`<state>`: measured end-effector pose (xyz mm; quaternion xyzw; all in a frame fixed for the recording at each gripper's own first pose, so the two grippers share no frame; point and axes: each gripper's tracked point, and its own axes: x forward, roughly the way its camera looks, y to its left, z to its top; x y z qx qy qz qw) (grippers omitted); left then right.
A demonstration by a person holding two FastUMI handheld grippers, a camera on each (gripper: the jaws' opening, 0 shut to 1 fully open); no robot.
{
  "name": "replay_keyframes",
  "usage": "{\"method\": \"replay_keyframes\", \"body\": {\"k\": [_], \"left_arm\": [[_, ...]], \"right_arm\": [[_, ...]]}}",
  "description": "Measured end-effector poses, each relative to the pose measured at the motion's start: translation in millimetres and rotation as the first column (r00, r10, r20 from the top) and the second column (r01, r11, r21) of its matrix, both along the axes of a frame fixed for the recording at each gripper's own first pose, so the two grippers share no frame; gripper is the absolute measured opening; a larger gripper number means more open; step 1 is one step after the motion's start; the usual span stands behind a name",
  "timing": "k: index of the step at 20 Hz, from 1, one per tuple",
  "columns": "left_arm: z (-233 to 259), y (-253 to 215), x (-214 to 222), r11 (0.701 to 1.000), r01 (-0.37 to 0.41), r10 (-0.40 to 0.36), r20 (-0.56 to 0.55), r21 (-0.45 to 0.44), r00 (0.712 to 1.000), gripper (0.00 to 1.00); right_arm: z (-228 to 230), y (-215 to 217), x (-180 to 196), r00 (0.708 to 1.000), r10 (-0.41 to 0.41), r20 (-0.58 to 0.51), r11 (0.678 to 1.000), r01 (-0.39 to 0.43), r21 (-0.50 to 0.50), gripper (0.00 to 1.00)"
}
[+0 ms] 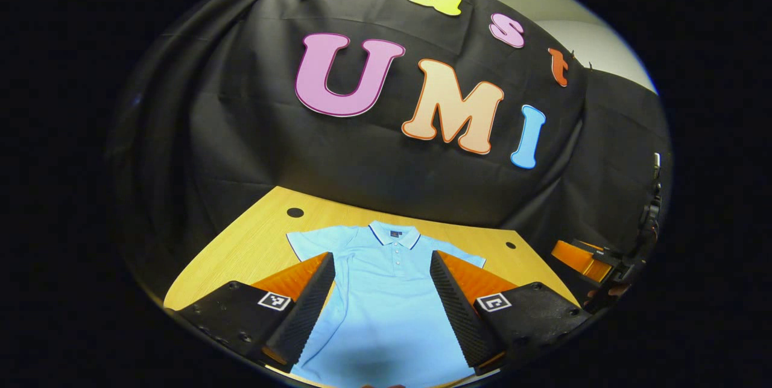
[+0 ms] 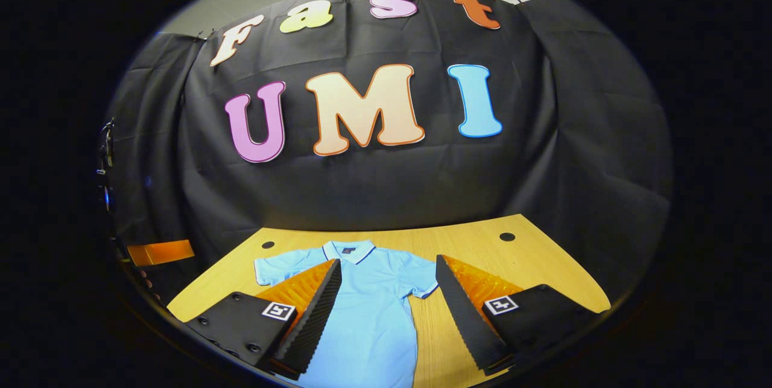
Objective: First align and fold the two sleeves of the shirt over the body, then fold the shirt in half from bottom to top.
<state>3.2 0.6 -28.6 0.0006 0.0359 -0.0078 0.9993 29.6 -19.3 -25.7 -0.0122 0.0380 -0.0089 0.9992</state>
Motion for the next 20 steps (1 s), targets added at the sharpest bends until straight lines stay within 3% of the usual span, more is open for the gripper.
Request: {"method": "replay_keyframes", "body": {"k": [2, 3, 4, 6, 7, 8, 9, 12, 14, 15, 17, 19, 20], "left_arm": [[-3.0, -1.0, -2.8, 1.000, 0.004, -0.004, -0.009, -0.004, 1.000, 0.95], [-3.5, -3.0, -3.6, 1.000, 0.005, -0.005, -0.012, -0.006, 1.000, 0.96], [-2.5, -4.2, -2.3, 1.000, 0.004, -0.004, -0.014, -0.001, 1.000, 0.95], [-5.3, -3.1, -2.4, 1.000, -0.006, 0.006, -0.026, 0.014, 1.000, 0.95], [-6.3, -3.1, -1.6, 1.000, -0.011, 0.012, -0.033, 0.015, 0.999, 0.95], [-7.7, -5.0, -0.2, 1.000, -0.014, 0.014, -0.045, 0.010, 0.999, 0.95], [-10.4, -5.9, 0.5, 1.000, -0.015, 0.016, -0.058, 0.004, 0.998, 0.95], [-11.9, -14.8, 3.4, 1.000, -0.010, 0.009, -0.064, -0.010, 0.998, 0.95], [-14.1, -19.6, 9.0, 1.000, -0.016, 0.014, -0.072, -0.020, 0.997, 0.95], [-14.8, -19.9, 11.8, 0.999, -0.023, 0.021, -0.080, -0.023, 0.997, 0.95], [-19.1, -18.7, 15.1, 0.999, -0.043, 0.040, -0.091, -0.025, 0.995, 0.96], [-24.0, -18.1, 18.3, 0.998, -0.060, 0.056, -0.105, -0.034, 0.993, 0.95], [-26.1, -18.6, 21.3, 0.997, -0.066, 0.061, -0.112, -0.039, 0.992, 0.95]], "right_arm": [[-8.5, -7.8, 23.2, 1.000, 0.006, -0.016, 1.000, -0.007, -0.020, 0.98], [-15.0, -12.7, 37.6, 0.999, 0.007, -0.031, 1.000, -0.008, -0.028, 0.93], [-21.9, -19.9, 52.1, 0.999, 0.004, -0.047, 1.000, -0.006, -0.029, 0.98], [-35.6, -34.2, 84.5, 0.997, -0.009, -0.081, 1.000, 0.008, -0.019, 0.94], [-41.9, -41.7, 102.1, 0.995, -0.016, -0.098, 1.000, 0.015, -0.007, 0.98], [-49.8, -49.7, 121.2, 0.993, -0.023, -0.116, 1.000, 0.024, 0.007, 0.93], [-62.0, -57.1, 141.4, 0.989, -0.027, -0.143, 0.999, 0.031, 0.026, 0.98], [-95.3, -80.7, 192.8, 0.972, -0.054, -0.230, 0.996, 0.069, 0.056, 0.93], [-120.6, -93.7, 221.9, 0.959, -0.069, -0.276, 0.994, 0.089, 0.063, 0.93], [-134.9, -98.4, 234.0, 0.950, -0.073, -0.304, 0.993, 0.099, 0.071, 0.98], [-160.1, -111.1, 253.7, 0.931, -0.092, -0.354, 0.989, 0.127, 0.075, 0.93], [-177.2, -123.9, 267.6, 0.915, -0.114, -0.388, 0.986, 0.152, 0.070, 0.98], [-183.7, -128.7, 273.4, 0.910, -0.123, -0.395, 0.984, 0.164, 0.070, 0.93]]}}
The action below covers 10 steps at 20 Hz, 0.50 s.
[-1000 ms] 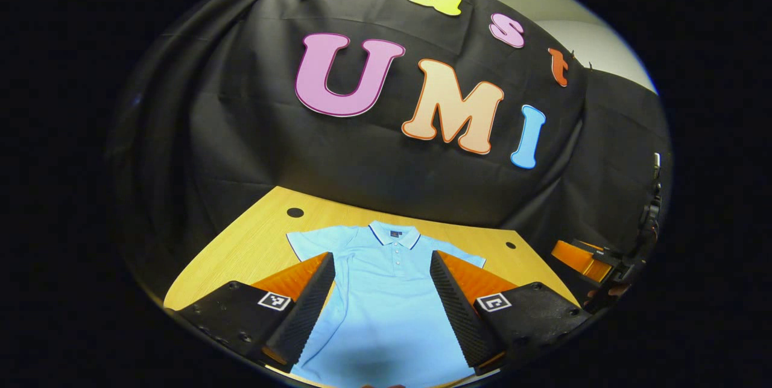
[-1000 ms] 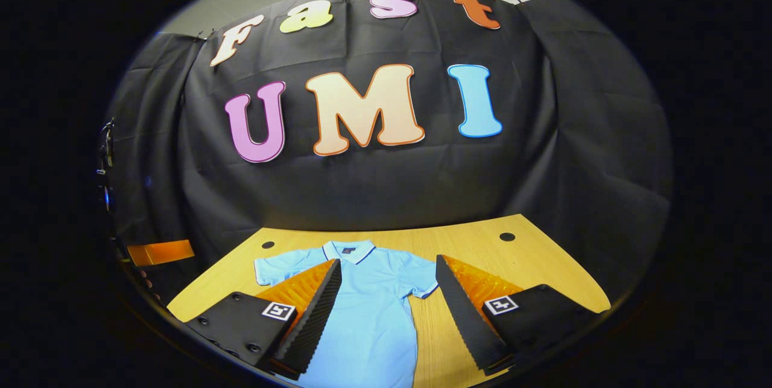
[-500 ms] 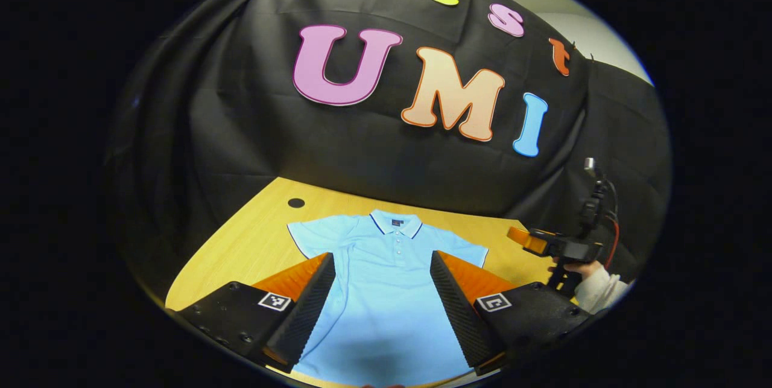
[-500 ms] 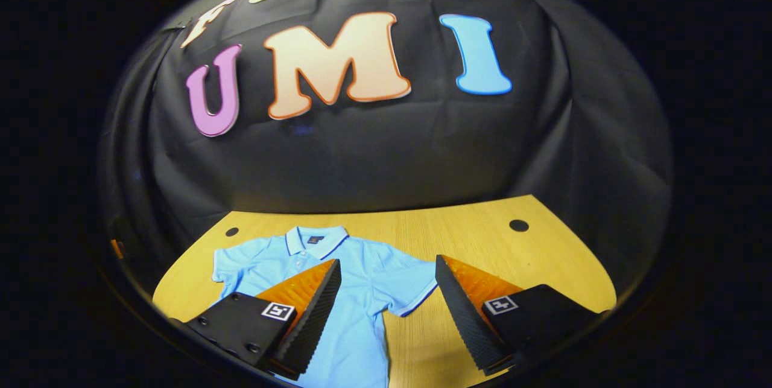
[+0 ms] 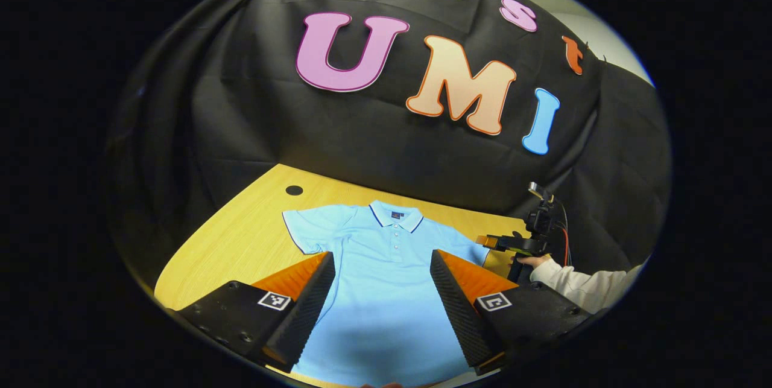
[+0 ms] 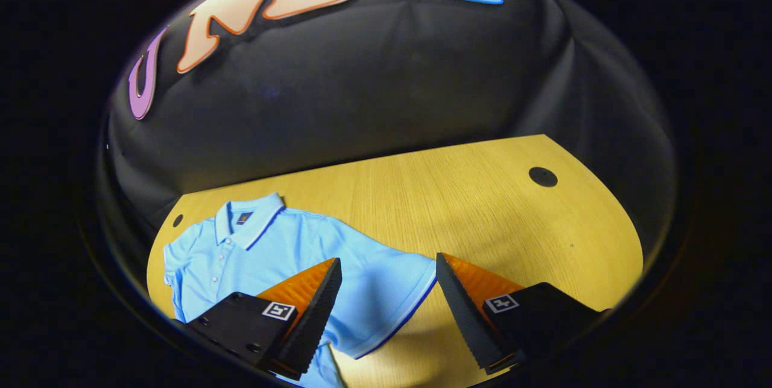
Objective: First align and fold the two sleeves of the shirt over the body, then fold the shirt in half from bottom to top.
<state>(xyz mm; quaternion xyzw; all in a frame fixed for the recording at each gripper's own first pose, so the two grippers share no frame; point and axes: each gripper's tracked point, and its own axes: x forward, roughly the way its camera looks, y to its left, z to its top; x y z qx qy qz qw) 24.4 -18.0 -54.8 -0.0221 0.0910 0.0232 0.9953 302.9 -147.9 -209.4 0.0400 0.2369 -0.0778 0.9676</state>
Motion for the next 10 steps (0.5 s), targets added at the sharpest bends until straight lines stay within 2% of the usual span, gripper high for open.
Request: {"method": "replay_keyframes", "body": {"k": [1, 2, 3, 4, 5, 6, 7, 9, 10], "left_arm": [[-1.7, -0.5, 2.1, 1.000, -0.004, 0.004, -0.006, -0.005, 1.000, 0.95], [-4.2, -1.6, 4.0, 1.000, -0.010, 0.010, -0.013, -0.009, 1.000, 0.95], [-6.1, -2.9, 4.8, 1.000, -0.014, 0.014, -0.019, -0.012, 1.000, 0.95], [-8.8, -3.7, 5.8, 1.000, -0.018, 0.017, -0.024, -0.014, 1.000, 0.96], [-10.7, -5.4, 5.7, 1.000, -0.019, 0.019, -0.027, -0.014, 0.999, 0.96], [-11.6, -7.0, 7.4, 1.000, -0.020, 0.019, -0.034, -0.012, 0.999, 0.95], [-13.5, -7.7, 8.9, 1.000, -0.022, 0.022, -0.042, -0.007, 0.999, 0.96], [-18.2, -9.2, 10.5, 1.000, -0.021, 0.021, -0.053, 0.001, 0.998, 0.96], [-20.4, -10.9, 9.9, 1.000, -0.021, 0.021, -0.055, 0.002, 0.998, 0.96]], "right_arm": [[-4.8, -3.8, 3.9, 1.000, -0.002, -0.007, 1.000, 0.002, 0.001, 0.93], [-10.6, -8.3, 6.4, 1.000, -0.007, -0.021, 1.000, 0.007, -0.004, 0.98], [-16.2, -11.1, 7.1, 1.000, -0.004, -0.031, 1.000, 0.004, -0.001, 0.93], [-19.3, -11.6, 8.9, 0.999, 0.000, -0.037, 1.000, 0.000, 0.002, 0.97], [-24.6, -14.1, 9.0, 0.999, -0.001, -0.048, 1.000, 0.001, -0.003, 0.97], [-24.5, -16.4, 10.9, 0.999, 0.004, -0.041, 1.000, -0.005, -0.023, 0.86], [-25.7, -20.3, 12.1, 0.999, 0.007, -0.042, 0.999, -0.009, -0.042, 0.92], [-26.4, -23.3, 11.3, 0.999, 0.019, -0.041, 0.996, -0.022, -0.085, 0.79], [-26.3, -22.0, 9.4, 0.999, 0.031, -0.041, 0.995, -0.035, -0.093, 0.63]]}}
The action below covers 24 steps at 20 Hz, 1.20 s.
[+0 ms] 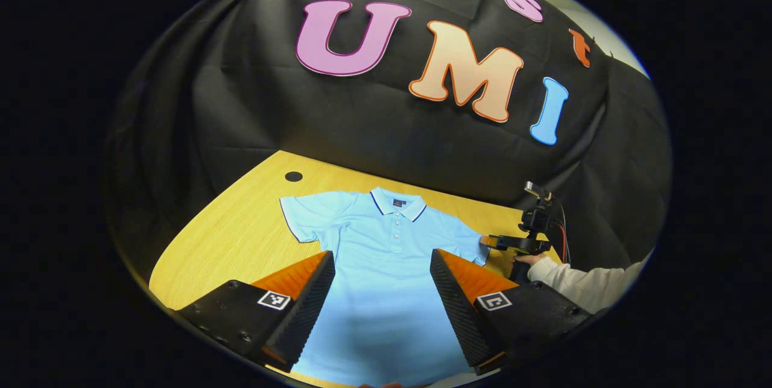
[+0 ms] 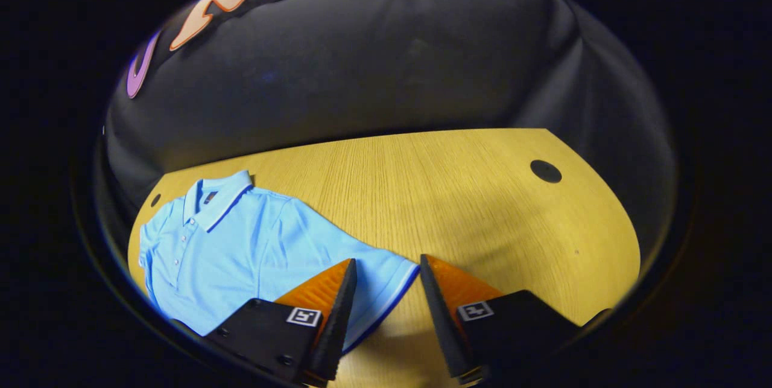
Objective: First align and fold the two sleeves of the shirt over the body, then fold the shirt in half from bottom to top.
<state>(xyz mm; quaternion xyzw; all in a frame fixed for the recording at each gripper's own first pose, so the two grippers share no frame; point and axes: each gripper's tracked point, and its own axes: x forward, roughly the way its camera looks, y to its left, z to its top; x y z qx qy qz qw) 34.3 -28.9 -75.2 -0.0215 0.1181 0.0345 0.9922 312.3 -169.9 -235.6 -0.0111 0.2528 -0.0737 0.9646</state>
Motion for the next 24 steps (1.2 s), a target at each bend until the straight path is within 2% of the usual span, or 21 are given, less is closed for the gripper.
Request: {"method": "replay_keyframes", "body": {"k": [5, 7, 11, 16, 20, 22, 24], "left_arm": [[-1.7, -4.8, 1.6, 1.000, -0.002, 0.002, -0.006, -0.018, 1.000, 0.95], [-0.9, -4.3, -0.8, 1.000, -0.008, 0.008, -0.002, -0.020, 1.000, 0.95], [-1.1, -0.3, -8.0, 0.999, -0.024, 0.024, 0.009, -0.024, 1.000, 0.95], [-1.7, 4.0, -12.3, 0.998, -0.038, 0.039, 0.020, -0.045, 0.999, 0.95], [-7.8, 12.8, -12.1, 0.998, -0.053, 0.053, 0.016, -0.041, 0.998, 0.96], [-11.4, 19.3, -9.8, 0.996, -0.054, 0.056, 0.024, -0.068, 0.998, 0.96], [-16.4, 32.3, -1.8, 0.994, -0.078, 0.080, 0.015, -0.082, 0.997, 0.95]], "right_arm": [[-0.9, 11.7, -0.7, 0.999, 0.052, -0.003, 0.999, -0.052, -0.001, 0.18], [5.6, 17.2, -3.6, 0.998, 0.061, 0.008, 0.998, -0.061, -0.009, 0.06], [46.9, 69.9, -8.6, 0.982, 0.152, 0.112, 0.985, -0.160, 0.065, 0.05], [58.4, 175.4, -32.5, 0.933, 0.330, 0.146, 0.909, -0.356, 0.217, 0.05], [33.4, 227.5, -37.7, 0.916, 0.387, 0.109, 0.870, -0.402, 0.286, 0.05], [27.3, 242.1, -39.5, 0.912, 0.397, 0.104, 0.856, -0.409, 0.317, 0.05], [21.3, 258.1, -43.2, 0.910, 0.402, 0.097, 0.843, -0.410, 0.348, 0.16]]}}
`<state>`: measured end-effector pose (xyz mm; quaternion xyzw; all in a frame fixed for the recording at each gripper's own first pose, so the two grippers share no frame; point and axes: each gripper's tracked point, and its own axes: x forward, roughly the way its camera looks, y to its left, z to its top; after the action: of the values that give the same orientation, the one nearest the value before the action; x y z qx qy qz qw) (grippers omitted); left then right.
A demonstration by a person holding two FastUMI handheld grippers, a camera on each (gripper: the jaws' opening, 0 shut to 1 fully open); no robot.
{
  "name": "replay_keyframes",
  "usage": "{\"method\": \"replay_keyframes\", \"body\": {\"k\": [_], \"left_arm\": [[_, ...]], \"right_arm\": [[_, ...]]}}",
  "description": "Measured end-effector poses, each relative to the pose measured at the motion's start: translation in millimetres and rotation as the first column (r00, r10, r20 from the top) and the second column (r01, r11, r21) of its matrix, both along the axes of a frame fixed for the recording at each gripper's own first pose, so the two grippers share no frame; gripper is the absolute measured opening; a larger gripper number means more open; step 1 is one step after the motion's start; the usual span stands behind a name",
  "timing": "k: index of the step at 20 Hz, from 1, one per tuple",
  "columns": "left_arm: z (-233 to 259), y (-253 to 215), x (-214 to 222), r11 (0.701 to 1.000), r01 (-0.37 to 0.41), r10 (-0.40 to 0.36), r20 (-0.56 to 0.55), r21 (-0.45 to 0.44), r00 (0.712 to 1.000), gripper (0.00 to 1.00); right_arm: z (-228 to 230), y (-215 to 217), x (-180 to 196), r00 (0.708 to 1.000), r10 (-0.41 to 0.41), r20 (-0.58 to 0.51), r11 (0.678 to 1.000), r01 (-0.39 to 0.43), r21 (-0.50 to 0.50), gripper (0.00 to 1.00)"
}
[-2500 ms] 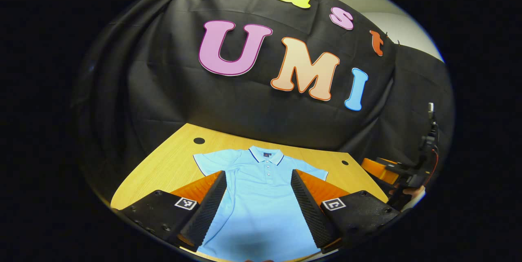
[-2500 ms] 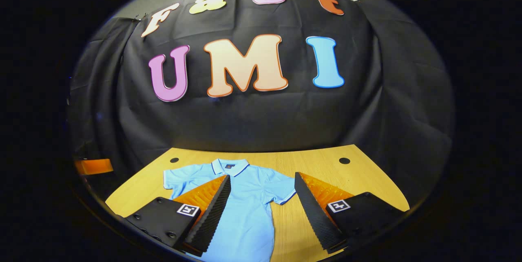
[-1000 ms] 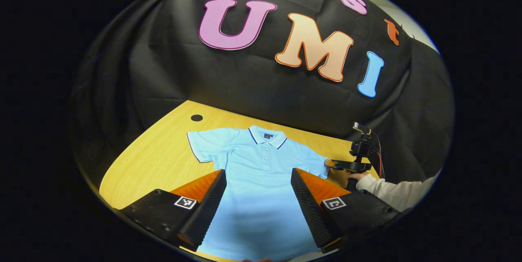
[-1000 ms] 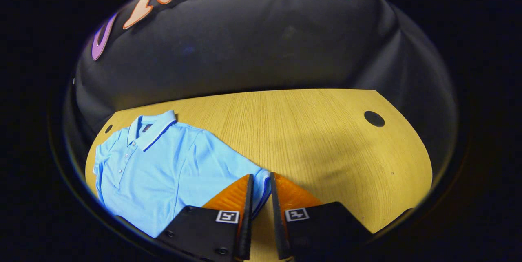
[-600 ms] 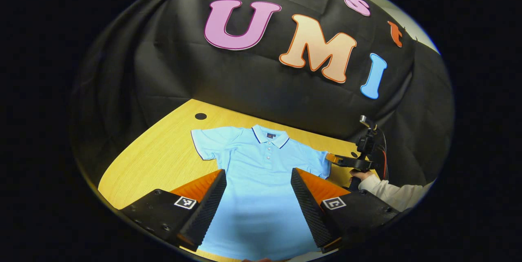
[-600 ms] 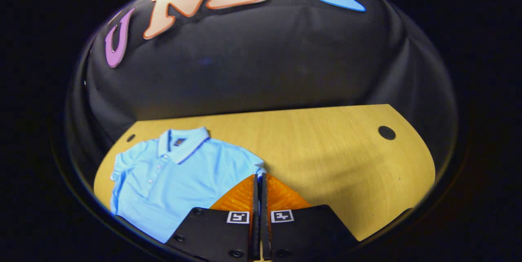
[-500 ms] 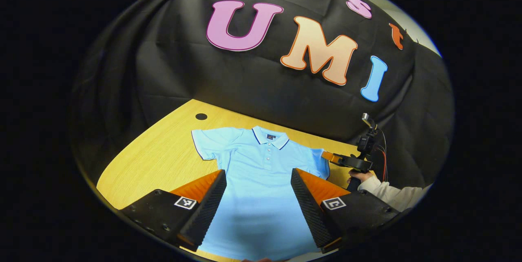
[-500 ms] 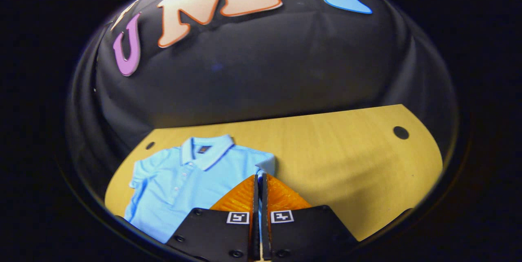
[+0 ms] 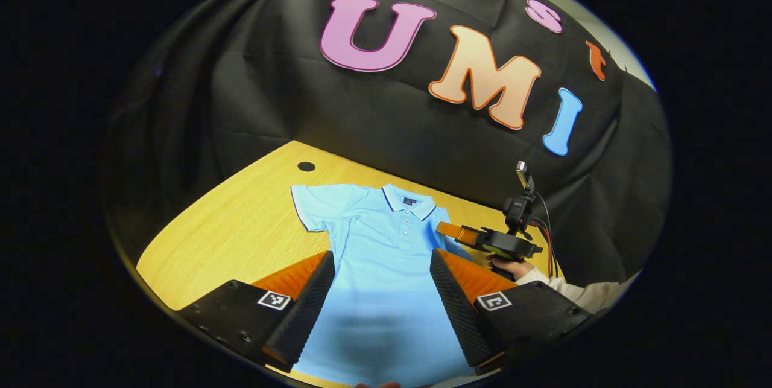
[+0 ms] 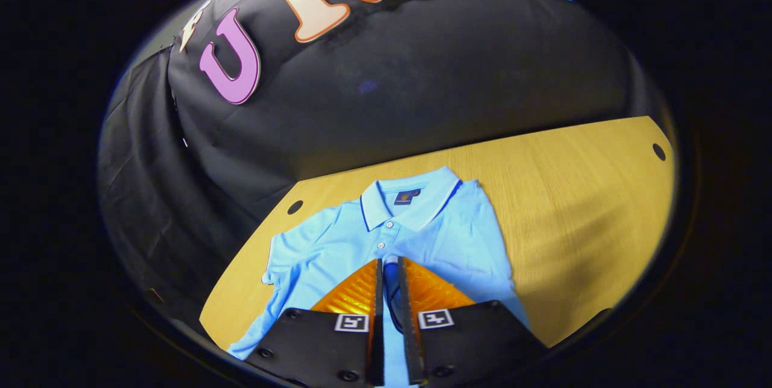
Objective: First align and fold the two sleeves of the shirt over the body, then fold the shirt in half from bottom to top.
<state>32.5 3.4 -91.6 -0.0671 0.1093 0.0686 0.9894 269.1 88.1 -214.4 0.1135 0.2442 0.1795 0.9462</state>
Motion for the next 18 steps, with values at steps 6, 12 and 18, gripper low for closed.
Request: {"method": "replay_keyframes", "body": {"k": [6, 12, 18], "left_arm": [[-6.4, 62.8, 38.5, 0.999, -0.039, 0.039, 0.000, -0.005, 0.999, 0.96], [-15.7, 134.3, 108.4, 0.998, -0.066, 0.067, -0.036, 0.022, 0.997, 0.96], [-31.7, 179.9, 179.9, 0.997, -0.059, 0.064, -0.089, 0.059, 0.994, 0.95]], "right_arm": [[5.4, -7.8, -17.2, 0.999, -0.028, -0.015, 0.999, 0.028, -0.017, 0.98], [29.4, -61.4, -65.9, 0.992, -0.127, 0.023, 0.991, 0.127, -0.031, 0.98], [26.4, -120.9, -128.6, 0.971, -0.238, -0.015, 0.968, 0.235, -0.091, 0.98]]}}
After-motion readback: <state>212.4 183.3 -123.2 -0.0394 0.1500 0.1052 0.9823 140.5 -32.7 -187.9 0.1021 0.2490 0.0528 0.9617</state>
